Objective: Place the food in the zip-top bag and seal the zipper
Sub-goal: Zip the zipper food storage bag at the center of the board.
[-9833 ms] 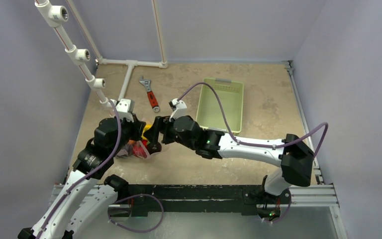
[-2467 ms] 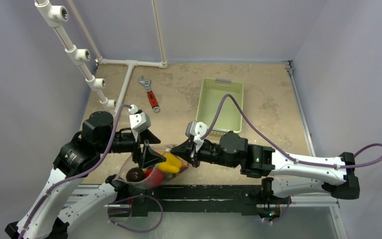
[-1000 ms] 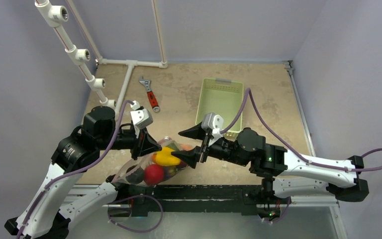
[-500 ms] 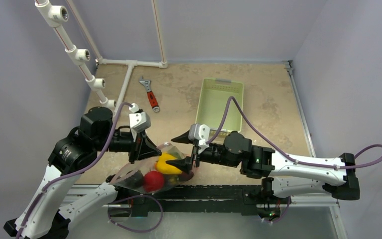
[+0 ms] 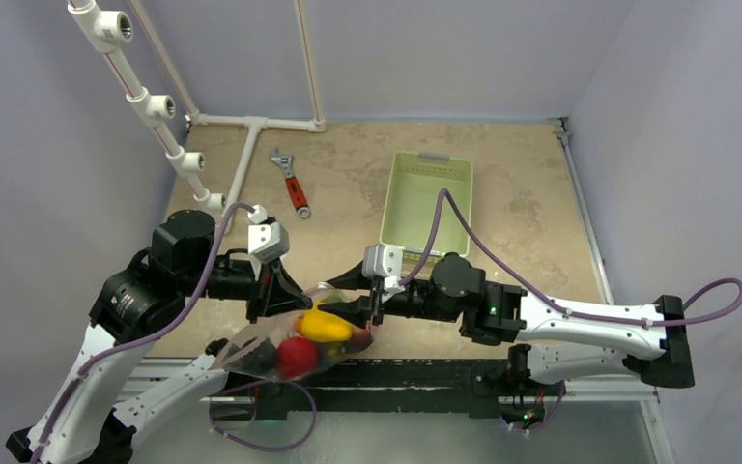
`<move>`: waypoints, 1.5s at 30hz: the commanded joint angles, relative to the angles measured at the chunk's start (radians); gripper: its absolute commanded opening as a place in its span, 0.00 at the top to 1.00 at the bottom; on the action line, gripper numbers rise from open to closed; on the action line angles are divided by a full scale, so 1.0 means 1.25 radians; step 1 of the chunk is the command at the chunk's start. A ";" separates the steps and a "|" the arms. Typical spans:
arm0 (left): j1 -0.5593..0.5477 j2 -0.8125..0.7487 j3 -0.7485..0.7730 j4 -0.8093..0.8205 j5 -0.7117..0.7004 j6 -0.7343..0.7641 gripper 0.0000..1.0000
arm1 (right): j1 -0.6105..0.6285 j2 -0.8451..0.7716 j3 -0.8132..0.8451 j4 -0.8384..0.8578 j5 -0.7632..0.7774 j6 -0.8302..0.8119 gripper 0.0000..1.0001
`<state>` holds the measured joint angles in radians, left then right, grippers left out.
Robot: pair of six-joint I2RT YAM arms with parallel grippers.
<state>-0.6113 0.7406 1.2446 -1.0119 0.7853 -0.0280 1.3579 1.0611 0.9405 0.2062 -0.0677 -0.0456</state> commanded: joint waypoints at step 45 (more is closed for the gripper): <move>-0.006 -0.015 0.049 0.048 -0.015 0.013 0.43 | -0.010 0.018 -0.005 0.090 -0.057 -0.008 1.00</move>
<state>-0.6159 0.7216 1.2751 -0.9970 0.7906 -0.0135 1.3472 1.1000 0.9401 0.2726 -0.1310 -0.0502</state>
